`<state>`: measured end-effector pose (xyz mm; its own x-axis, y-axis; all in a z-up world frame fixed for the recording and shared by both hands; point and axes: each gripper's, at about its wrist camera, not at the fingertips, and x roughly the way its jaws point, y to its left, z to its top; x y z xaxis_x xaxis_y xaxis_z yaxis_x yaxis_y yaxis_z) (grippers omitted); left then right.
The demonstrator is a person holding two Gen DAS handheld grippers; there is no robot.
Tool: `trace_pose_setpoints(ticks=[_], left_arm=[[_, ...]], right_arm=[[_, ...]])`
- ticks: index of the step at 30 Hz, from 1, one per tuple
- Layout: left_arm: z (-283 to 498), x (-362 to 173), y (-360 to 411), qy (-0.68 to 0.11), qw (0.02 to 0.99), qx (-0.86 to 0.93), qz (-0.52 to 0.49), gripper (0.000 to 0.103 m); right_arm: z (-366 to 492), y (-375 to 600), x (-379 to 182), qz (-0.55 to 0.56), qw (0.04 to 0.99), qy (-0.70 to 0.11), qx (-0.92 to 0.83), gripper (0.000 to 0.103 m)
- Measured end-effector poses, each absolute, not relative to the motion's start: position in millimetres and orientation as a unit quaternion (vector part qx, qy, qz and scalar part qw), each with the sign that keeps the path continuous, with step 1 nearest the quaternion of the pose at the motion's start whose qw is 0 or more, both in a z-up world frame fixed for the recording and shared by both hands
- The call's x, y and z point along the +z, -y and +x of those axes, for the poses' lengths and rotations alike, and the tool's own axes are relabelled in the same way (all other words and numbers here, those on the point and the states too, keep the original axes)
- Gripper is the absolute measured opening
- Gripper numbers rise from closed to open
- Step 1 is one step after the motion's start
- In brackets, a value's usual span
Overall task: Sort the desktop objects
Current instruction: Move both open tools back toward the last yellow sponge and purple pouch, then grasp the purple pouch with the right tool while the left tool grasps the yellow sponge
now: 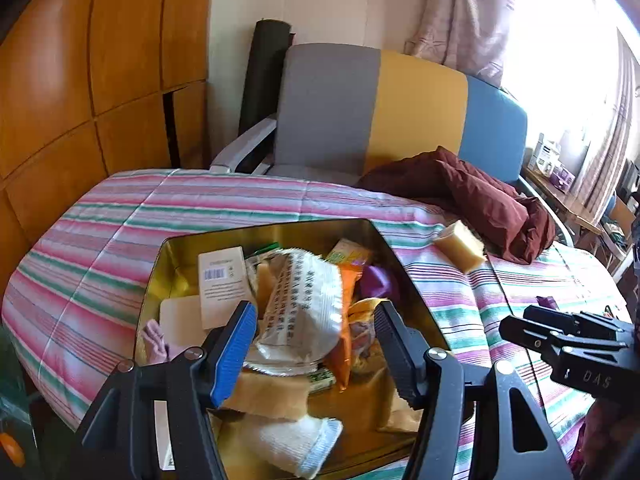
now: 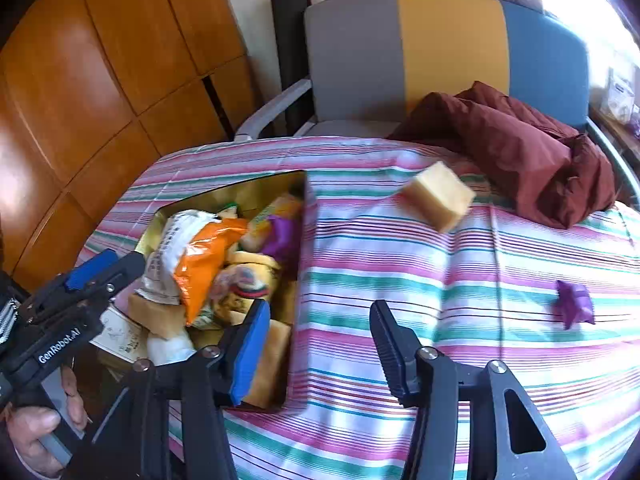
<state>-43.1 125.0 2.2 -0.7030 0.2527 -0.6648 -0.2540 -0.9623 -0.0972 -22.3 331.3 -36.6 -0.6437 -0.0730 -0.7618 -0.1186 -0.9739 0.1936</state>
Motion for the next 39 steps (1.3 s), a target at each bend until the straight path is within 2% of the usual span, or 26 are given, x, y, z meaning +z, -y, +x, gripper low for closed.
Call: trace_pose_setpoints(ticks=[17, 21, 26, 30, 33, 36, 39], left_arm=[[-51.7, 2.6, -190.3, -0.041, 0.198, 0.908, -0.368, 0.062], [-54.9, 4.8, -212.4, -0.051, 0.222, 0.903, -0.364, 0.062], [-66.8, 1.1, -238.7, -0.058, 0.247, 0.89, -0.378, 0.062], [-80.9, -4.4, -255.7, -0.049, 0.264, 0.875, -0.402, 0.062], [-92.2, -8.5, -266.7, -0.041, 0.271, 0.866, -0.418, 0.062], [-100.8, -14.1, -280.2, -0.052, 0.28, 0.858, -0.428, 0.063], [-110.7, -19.7, -294.1, -0.064, 0.289, 0.85, -0.435, 0.071]], right_arm=[[-0.3, -465.7, -47.8, -0.445, 0.147, -0.148, 0.871, 0.059], [0.8, -508.7, -56.4, -0.446, 0.196, -0.157, 0.859, 0.068], [1.8, -550.6, -74.8, -0.468, 0.213, -0.185, 0.838, 0.071], [3.3, -575.7, -89.1, -0.472, 0.216, -0.245, 0.819, 0.077], [7.3, -591.0, -97.6, -0.467, 0.224, -0.305, 0.799, 0.078], [1.6, -587.7, -95.7, -0.468, 0.227, -0.279, 0.808, 0.081], [-7.2, -582.0, -98.9, -0.483, 0.212, -0.257, 0.81, 0.081]])
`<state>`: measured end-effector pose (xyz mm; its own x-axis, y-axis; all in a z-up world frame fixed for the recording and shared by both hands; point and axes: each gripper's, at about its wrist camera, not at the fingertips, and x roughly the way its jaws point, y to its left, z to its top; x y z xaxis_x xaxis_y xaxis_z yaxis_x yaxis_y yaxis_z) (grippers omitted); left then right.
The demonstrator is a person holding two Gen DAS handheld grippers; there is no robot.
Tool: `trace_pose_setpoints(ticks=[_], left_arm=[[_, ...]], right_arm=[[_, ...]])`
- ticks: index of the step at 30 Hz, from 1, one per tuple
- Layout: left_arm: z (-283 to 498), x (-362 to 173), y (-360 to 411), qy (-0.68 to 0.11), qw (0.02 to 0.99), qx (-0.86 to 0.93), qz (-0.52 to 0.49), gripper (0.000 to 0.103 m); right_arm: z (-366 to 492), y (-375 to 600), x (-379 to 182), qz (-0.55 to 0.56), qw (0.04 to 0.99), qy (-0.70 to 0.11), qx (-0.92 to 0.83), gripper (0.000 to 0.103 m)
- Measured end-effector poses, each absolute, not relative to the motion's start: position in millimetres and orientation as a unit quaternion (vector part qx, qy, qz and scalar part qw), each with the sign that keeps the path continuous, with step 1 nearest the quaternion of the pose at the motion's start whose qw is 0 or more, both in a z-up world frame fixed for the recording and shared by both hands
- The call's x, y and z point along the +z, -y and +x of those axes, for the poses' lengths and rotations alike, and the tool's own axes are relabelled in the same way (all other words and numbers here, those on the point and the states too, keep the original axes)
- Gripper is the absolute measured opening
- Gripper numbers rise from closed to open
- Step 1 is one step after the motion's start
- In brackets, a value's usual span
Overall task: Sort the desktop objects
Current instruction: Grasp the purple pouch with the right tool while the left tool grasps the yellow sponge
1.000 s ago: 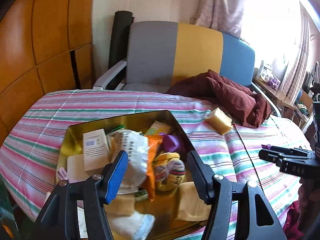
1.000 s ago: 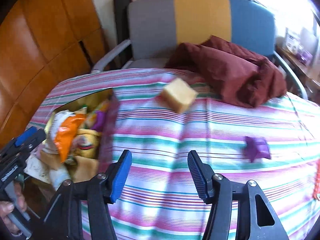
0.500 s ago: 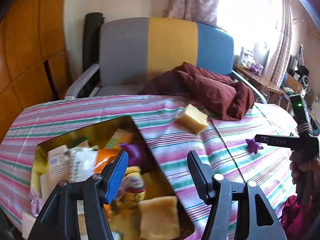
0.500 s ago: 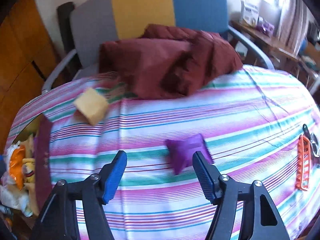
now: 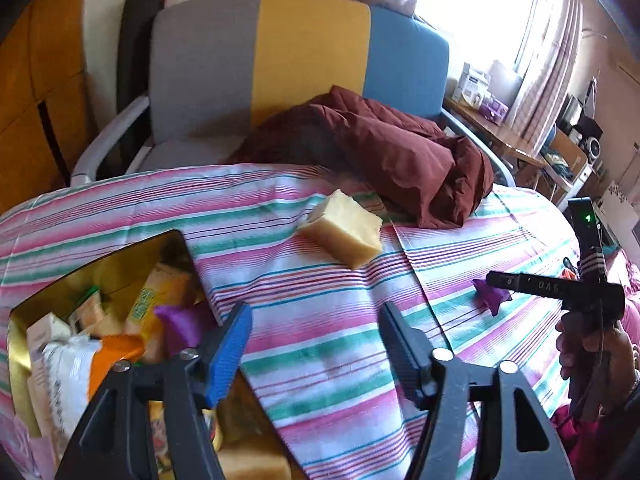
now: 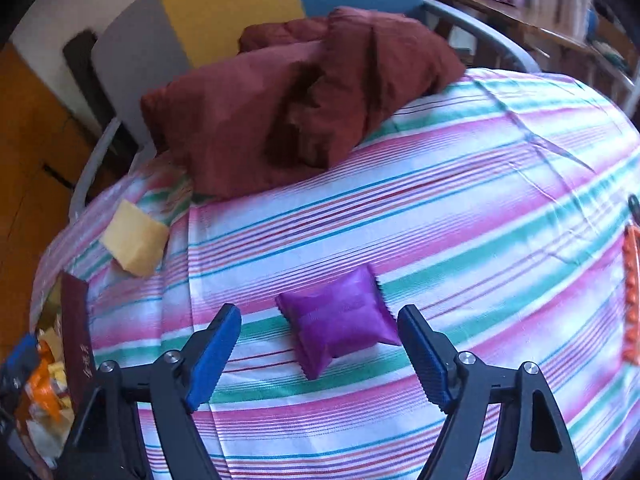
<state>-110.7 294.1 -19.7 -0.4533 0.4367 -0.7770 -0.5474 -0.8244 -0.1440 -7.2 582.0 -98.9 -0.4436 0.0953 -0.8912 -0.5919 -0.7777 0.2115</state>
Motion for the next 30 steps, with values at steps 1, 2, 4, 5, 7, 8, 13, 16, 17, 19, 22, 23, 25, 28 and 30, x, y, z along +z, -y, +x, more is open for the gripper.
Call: trace_pose_setpoints(ticks=[1, 2, 4, 5, 7, 8, 13, 16, 17, 19, 22, 23, 25, 28, 30], left_arm=[[-113.9, -20.9, -297.0, -0.068, 0.291, 0.849, -0.436, 0.073], [-116.9, -22.2, -300.4, -0.072, 0.294, 0.847, -0.437, 0.075], [-124.5, -26.0, -309.7, -0.082, 0.299, 0.841, -0.443, 0.083], [-127.6, -27.5, -314.0, -0.088, 0.302, 0.839, -0.443, 0.083], [-134.8, -30.8, -323.3, -0.098, 0.308, 0.835, -0.444, 0.084], [-138.8, -32.7, -327.3, -0.101, 0.314, 0.831, -0.448, 0.085], [-156.5, -39.7, -350.1, -0.133, 0.323, 0.825, -0.444, 0.092], [-165.8, -45.7, -366.4, -0.156, 0.329, 0.819, -0.442, 0.097], [-167.4, -47.5, -371.1, -0.165, 0.332, 0.819, -0.439, 0.103], [-170.7, -52.9, -384.4, -0.196, 0.336, 0.814, -0.432, 0.103], [-175.9, -63.5, -401.0, -0.24, 0.337, 0.804, -0.427, 0.103], [-178.3, -66.4, -404.7, -0.248, 0.336, 0.802, -0.427, 0.103], [-184.2, -71.8, -411.6, -0.259, 0.336, 0.797, -0.429, 0.103], [-191.1, -77.3, -418.9, -0.266, 0.335, 0.796, -0.428, 0.103], [-194.8, -83.0, -423.1, -0.276, 0.334, 0.792, -0.43, 0.103]], right_arm=[[-10.0, -579.5, -101.0, -0.49, 0.211, -0.246, 0.809, 0.081], [-13.6, -577.1, -103.8, -0.499, 0.209, -0.236, 0.807, 0.081], [-18.7, -575.7, -108.3, -0.511, 0.214, -0.22, 0.803, 0.073], [-20.2, -574.5, -110.0, -0.517, 0.216, -0.209, 0.802, 0.068], [-21.8, -573.4, -114.0, -0.528, 0.216, -0.201, 0.796, 0.056], [-22.3, -573.2, -116.9, -0.535, 0.216, -0.2, 0.792, 0.056], [-23.5, -568.6, -117.1, -0.541, 0.22, -0.18, 0.792, 0.05], [-24.9, -566.0, -116.8, -0.542, 0.215, -0.177, 0.793, 0.049], [-25.3, -565.1, -116.6, -0.542, 0.214, -0.176, 0.793, 0.049], [-26.3, -562.1, -116.4, -0.544, 0.21, -0.17, 0.794, 0.049], [-27.2, -560.2, -115.9, -0.545, 0.205, -0.171, 0.795, 0.049], [-27.7, -559.6, -115.9, -0.545, 0.203, -0.171, 0.795, 0.049], [-28.2, -558.6, -116.6, -0.547, 0.203, -0.167, 0.795, 0.049], [-32.5, -560.2, -117.0, -0.548, 0.202, -0.166, 0.794, 0.049], [-33.3, -559.8, -116.9, -0.549, 0.202, -0.164, 0.795, 0.049]])
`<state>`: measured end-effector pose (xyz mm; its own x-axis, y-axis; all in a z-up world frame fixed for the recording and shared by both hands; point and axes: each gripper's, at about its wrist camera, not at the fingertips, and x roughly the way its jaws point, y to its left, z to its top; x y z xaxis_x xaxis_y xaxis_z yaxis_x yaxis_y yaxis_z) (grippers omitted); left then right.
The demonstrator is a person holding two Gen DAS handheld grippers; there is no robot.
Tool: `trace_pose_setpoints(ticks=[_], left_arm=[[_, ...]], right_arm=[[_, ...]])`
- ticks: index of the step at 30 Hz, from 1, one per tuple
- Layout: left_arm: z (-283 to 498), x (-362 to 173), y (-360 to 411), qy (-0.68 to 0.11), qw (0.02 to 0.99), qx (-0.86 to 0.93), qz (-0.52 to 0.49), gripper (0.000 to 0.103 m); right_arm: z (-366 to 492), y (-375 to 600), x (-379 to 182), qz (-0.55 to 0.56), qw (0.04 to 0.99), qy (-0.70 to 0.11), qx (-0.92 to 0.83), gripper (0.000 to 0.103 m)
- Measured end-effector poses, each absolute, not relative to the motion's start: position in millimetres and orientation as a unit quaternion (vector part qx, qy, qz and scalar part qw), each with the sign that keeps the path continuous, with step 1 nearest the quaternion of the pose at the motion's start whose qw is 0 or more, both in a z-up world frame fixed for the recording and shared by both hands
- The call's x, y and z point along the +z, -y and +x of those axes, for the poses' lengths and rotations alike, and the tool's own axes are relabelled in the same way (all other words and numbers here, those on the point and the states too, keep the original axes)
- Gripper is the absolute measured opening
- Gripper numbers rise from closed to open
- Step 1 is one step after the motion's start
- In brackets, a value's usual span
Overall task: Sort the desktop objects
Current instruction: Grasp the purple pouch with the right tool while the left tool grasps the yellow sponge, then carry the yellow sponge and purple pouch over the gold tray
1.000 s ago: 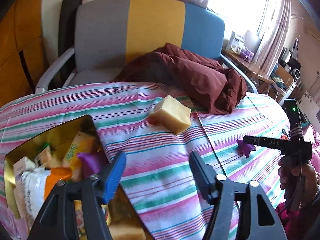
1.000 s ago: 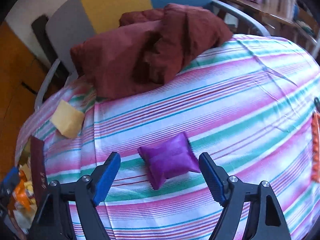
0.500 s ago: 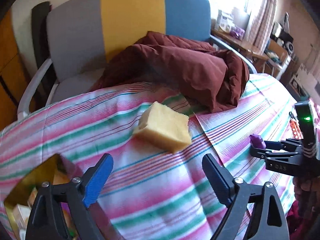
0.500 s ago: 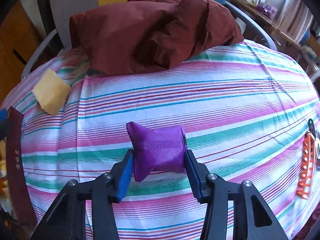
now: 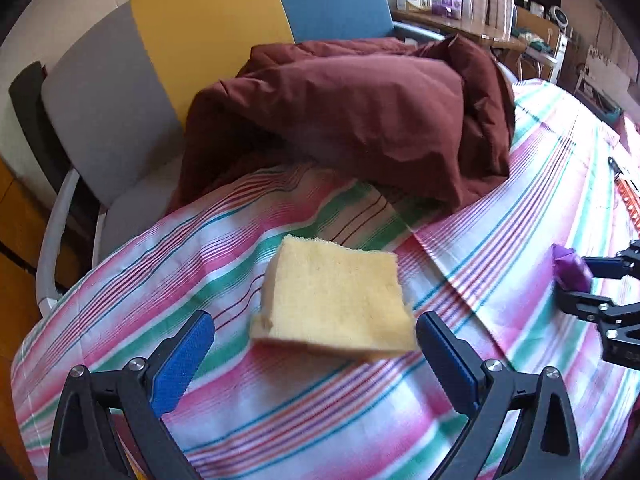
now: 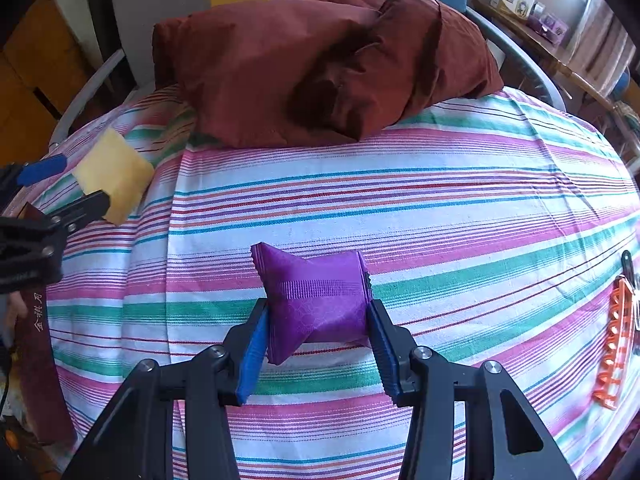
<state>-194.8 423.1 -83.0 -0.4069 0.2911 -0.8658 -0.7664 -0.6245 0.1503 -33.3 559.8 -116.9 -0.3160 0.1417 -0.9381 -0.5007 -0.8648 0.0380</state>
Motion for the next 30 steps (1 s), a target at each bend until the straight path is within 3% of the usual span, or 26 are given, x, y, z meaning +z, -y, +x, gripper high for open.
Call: trace_pose_setpoints(ticks=[5, 8, 13, 21, 30], left_arm=[[-201.9, -95.0, -434.1, -0.295, 0.334, 0.782, -0.436, 0.102], [-206.0, -99.2, -436.8, -0.289, 0.34, 0.775, -0.447, 0.079], [-207.4, -98.5, -432.4, -0.265, 0.346, 0.776, -0.455, 0.071], [-189.5, -80.5, -408.0, -0.21, 0.351, 0.784, -0.467, 0.069], [-130.5, -24.8, -357.1, -0.148, 0.321, 0.836, -0.42, 0.069]], right_arm=[[-35.5, -556.7, -116.9, -0.549, 0.204, -0.16, 0.794, 0.049], [-36.2, -556.2, -117.4, -0.549, 0.205, -0.159, 0.794, 0.048], [-35.6, -557.2, -117.7, -0.549, 0.204, -0.157, 0.795, 0.047], [-43.2, -555.0, -107.4, -0.521, 0.18, -0.159, 0.819, 0.046], [-52.1, -516.7, -94.8, -0.496, 0.11, -0.112, 0.854, 0.046]])
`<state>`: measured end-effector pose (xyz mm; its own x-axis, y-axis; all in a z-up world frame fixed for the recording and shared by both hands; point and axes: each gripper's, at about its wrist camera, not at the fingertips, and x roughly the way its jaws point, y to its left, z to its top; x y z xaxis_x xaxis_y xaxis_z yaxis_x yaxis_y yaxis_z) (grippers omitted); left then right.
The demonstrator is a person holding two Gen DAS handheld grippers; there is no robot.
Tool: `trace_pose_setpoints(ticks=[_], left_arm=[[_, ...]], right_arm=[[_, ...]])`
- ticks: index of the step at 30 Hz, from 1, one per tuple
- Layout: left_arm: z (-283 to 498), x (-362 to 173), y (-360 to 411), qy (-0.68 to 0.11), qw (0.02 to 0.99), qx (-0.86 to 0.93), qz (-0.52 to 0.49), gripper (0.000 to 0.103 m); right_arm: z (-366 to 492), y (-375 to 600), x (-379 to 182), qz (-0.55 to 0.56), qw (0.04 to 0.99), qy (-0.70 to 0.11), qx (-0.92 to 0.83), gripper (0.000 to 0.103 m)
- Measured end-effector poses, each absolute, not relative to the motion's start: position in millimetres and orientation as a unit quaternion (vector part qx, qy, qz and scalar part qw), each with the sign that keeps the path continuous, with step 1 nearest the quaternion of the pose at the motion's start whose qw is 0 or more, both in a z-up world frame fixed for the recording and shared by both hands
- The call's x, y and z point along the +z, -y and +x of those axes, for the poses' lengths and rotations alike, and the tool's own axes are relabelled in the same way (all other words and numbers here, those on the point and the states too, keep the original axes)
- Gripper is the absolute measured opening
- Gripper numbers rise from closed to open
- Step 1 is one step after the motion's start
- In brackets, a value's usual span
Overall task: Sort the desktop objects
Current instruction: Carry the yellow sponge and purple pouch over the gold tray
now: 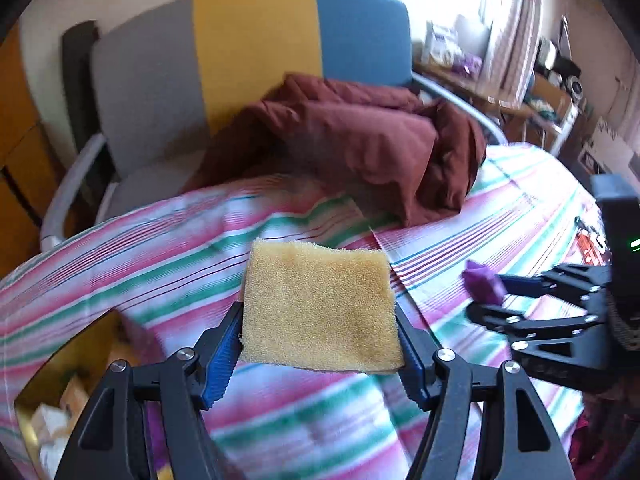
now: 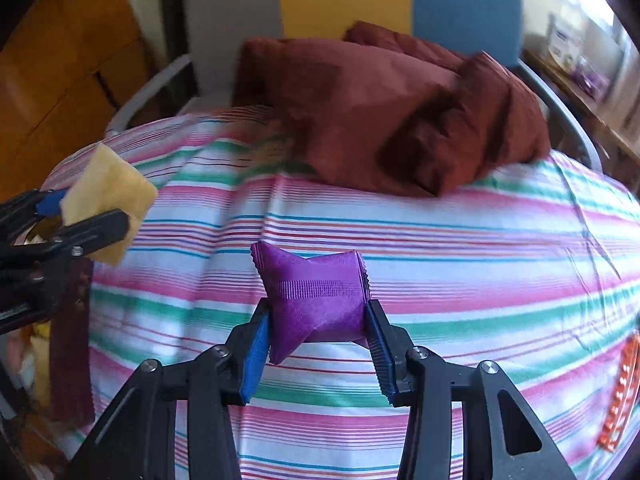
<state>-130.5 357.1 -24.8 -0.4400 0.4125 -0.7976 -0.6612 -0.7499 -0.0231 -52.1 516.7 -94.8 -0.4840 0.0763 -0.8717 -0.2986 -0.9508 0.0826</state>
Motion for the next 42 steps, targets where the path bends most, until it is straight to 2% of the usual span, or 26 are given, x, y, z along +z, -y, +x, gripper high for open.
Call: trace_pose_setpoints(ticks=[7, 15, 32, 42], left_arm=[[-99.5, 12.4, -305.9, -0.111, 0.287, 0.872, -0.382, 0.07], [-70.7, 31.3, -247.1, -0.077, 0.245, 0.898, -0.357, 0.07], [-50.3, 24.8, -148.9, -0.038, 0.161, 0.921, -0.352, 0.07], [-52.8, 3.1, -90.6, -0.007, 0.113, 0.92, -0.374, 0.07]], right_arm=[[-49.1, -486.7, -88.1, -0.487, 0.079, -0.081, 0.866, 0.046], [-46.6, -458.4, -72.7, -0.473, 0.068, -0.073, 0.875, 0.046], [-62.3, -333.6, -28.5, -0.428, -0.014, -0.048, 0.902, 0.046], [-80.5, -261.8, -28.5, -0.419, -0.055, -0.045, 0.905, 0.046]])
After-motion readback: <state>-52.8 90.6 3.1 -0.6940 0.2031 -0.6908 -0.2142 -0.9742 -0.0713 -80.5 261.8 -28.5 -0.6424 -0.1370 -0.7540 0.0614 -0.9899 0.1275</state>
